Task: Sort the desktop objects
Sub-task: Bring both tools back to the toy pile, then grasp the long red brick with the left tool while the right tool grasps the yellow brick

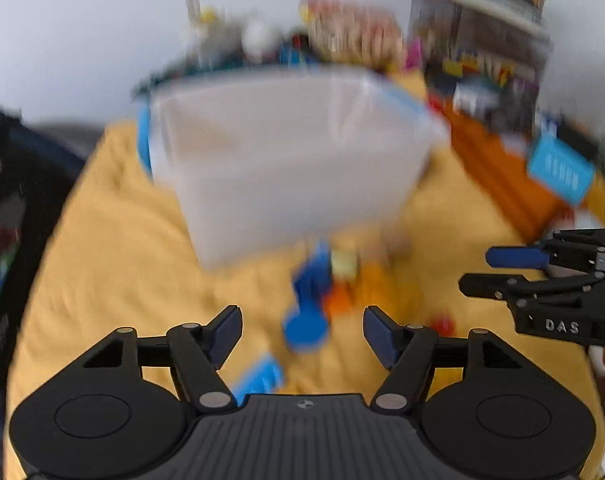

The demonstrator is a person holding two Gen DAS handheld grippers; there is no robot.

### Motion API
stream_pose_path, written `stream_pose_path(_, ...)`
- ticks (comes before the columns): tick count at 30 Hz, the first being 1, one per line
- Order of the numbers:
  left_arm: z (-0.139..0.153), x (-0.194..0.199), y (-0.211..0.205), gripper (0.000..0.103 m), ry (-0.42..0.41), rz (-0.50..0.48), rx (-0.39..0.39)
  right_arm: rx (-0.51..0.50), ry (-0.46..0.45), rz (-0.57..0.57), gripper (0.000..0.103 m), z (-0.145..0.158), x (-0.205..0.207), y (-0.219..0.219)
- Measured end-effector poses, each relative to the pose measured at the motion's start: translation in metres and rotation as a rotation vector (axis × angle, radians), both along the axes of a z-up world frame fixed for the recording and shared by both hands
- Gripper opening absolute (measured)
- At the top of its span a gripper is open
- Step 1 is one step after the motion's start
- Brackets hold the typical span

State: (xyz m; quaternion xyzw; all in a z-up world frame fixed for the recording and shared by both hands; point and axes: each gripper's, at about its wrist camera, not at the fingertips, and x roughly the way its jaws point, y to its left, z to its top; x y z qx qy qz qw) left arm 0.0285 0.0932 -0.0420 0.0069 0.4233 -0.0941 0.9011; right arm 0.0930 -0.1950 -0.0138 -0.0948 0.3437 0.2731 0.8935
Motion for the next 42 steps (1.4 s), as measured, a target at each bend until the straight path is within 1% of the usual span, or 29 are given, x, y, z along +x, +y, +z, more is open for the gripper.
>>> stream_pose_path(2,-0.015,-0.010,-0.003,0.070,0.067,-0.029,-0.028,-0.033,0.068,0.011,0.043,-0.023,-0.018,-0.003)
stream_pose_path(3,-0.020,-0.016,-0.006,0.070,0.085,-0.060,-0.045,-0.062,0.080,0.013,0.043,-0.031,-0.027,-0.002)
stream_pose_path(4,-0.023,-0.021,-0.008,0.070,0.092,-0.076,-0.046,-0.096,0.087,0.024,0.043,-0.040,-0.036,-0.002)
stream_pose_path(7,-0.029,-0.032,-0.010,0.070,0.111,-0.089,-0.023,-0.157,0.089,0.079,0.042,-0.052,-0.058,0.001)
stream_pose_path(9,-0.029,-0.035,-0.003,0.070,0.117,-0.076,-0.041,-0.201,0.040,0.133,0.042,-0.053,-0.070,0.006)
stream_pose_path(11,-0.026,-0.039,0.003,0.070,0.123,-0.071,-0.064,-0.260,-0.040,0.191,0.044,-0.051,-0.075,0.014)
stream_pose_path(12,-0.022,-0.041,0.005,0.070,0.125,-0.082,-0.063,-0.285,-0.072,0.219,0.045,-0.050,-0.075,0.018)
stream_pose_path(13,-0.020,-0.046,0.005,0.070,0.120,-0.102,-0.043,-0.314,-0.095,0.252,0.046,-0.051,-0.075,0.021)
stream_pose_path(14,-0.016,-0.051,0.004,0.070,0.104,-0.133,-0.001,-0.343,-0.105,0.293,0.047,-0.054,-0.074,0.025)
stream_pose_path(15,-0.014,-0.057,0.004,0.070,0.089,-0.172,0.047,-0.369,-0.109,0.339,0.047,-0.057,-0.072,0.029)
stream_pose_path(17,-0.011,-0.065,0.006,0.070,0.083,-0.250,0.112,-0.408,-0.104,0.420,0.047,-0.063,-0.071,0.033)
stream_pose_path(19,-0.010,-0.069,0.011,0.070,0.099,-0.324,0.135,-0.439,-0.106,0.464,0.046,-0.069,-0.068,0.036)
stream_pose_path(21,-0.013,-0.071,0.011,0.070,0.135,-0.387,0.138,-0.422,-0.099,0.470,0.042,-0.070,-0.065,0.035)
stream_pose_path(22,-0.015,-0.073,0.008,0.070,0.141,-0.418,0.145,-0.396,-0.086,0.457,0.029,-0.067,-0.064,0.033)
stream_pose_path(23,-0.016,-0.077,0.005,0.070,0.139,-0.454,0.155,-0.374,-0.076,0.434,0.022,-0.063,-0.064,0.032)
stream_pose_path(24,-0.017,-0.083,-0.001,0.069,0.128,-0.504,0.174,-0.362,-0.052,0.406,0.020,-0.059,-0.062,0.031)
stream_pose_path(25,-0.019,-0.087,-0.007,0.067,0.116,-0.542,0.194,-0.347,-0.019,0.381,0.015,-0.057,-0.059,0.029)
stream_pose_path(27,-0.025,-0.094,-0.020,0.063,0.098,-0.619,0.242,-0.292,0.055,0.325,0.012,-0.053,-0.054,0.022)
stream_pose_path(29,-0.034,-0.095,-0.031,0.061,0.083,-0.659,0.285,-0.239,0.132,0.259,0.012,-0.050,-0.049,0.012)
stream_pose_path(31,-0.044,-0.090,-0.036,0.049,0.072,-0.669,0.315,-0.162,0.203,0.210,0.012,-0.045,-0.047,0.000)
stream_pose_path(33,-0.053,-0.081,-0.037,0.042,0.079,-0.664,0.352,-0.096,0.258,0.195,0.012,-0.041,-0.048,-0.010)
stream_pose_path(34,-0.054,-0.077,-0.035,0.041,0.073,-0.679,0.339,-0.095,0.248,0.217,0.013,-0.040,-0.050,-0.010)
stream_pose_path(36,-0.051,-0.064,-0.029,0.039,0.116,-0.671,0.262,-0.167,0.167,0.260,0.020,-0.042,-0.057,-0.003)
stream_pose_path(37,-0.049,-0.056,-0.024,0.037,0.145,-0.651,0.209,-0.202,0.139,0.273,0.022,-0.043,-0.058,0.000)
stream_pose_path(39,-0.044,-0.037,-0.008,0.033,0.225,-0.558,0.058,-0.243,0.091,0.306,0.024,-0.046,-0.060,0.007)
stream_pose_path(40,-0.040,-0.032,0.000,0.028,0.245,-0.507,-0.009,-0.262,0.048,0.331,0.033,-0.047,-0.062,0.010)
stream_pose_path(41,-0.035,-0.029,0.007,0.028,0.263,-0.471,-0.062,-0.286,-0.006,0.362,0.044,-0.048,-0.064,0.014)
stream_pose_path(42,-0.030,-0.029,0.012,0.027,0.279,-0.446,-0.114,-0.317,-0.065,0.403,0.047,-0.050,-0.067,0.018)
